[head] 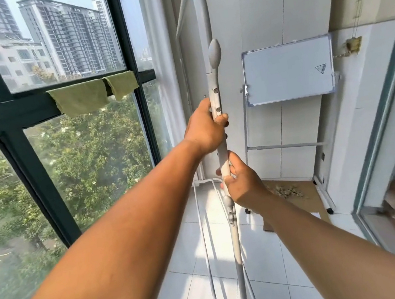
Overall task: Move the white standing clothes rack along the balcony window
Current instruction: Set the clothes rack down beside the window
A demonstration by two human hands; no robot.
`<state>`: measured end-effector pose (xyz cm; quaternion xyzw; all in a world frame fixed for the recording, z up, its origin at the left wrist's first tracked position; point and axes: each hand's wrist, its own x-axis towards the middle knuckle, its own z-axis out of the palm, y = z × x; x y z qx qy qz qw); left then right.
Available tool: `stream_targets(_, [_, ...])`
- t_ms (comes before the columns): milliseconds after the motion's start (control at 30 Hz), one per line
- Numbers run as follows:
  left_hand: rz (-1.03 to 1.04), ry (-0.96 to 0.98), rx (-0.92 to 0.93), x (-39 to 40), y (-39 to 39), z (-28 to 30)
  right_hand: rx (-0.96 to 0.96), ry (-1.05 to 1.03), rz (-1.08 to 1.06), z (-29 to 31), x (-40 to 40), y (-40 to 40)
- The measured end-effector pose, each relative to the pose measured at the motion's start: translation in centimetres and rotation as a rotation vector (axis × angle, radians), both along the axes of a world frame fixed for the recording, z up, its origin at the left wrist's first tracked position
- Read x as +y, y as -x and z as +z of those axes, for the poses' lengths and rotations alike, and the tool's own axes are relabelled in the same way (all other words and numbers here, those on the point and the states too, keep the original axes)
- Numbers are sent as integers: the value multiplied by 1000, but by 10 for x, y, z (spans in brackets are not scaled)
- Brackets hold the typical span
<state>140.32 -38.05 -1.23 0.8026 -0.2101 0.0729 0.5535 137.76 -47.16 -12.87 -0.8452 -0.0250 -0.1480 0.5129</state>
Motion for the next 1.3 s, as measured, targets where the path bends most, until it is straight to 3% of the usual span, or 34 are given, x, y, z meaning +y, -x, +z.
stream_targets(533, [71, -17, -21, -15, -72, -1, 16, -105, 103, -4, -17, -83])
stream_targets(800, [163, -20, -3, -35, -62, -4, -55, 23, 189, -13, -43, -82])
stream_targets(1133, [392, -136, -71, -44, -38, -16, 19, 40, 177, -14, -46, -71])
stream_targets(1300, [413, -202, -115, -40, -34, -18, -3, 12, 157, -21, -43, -69])
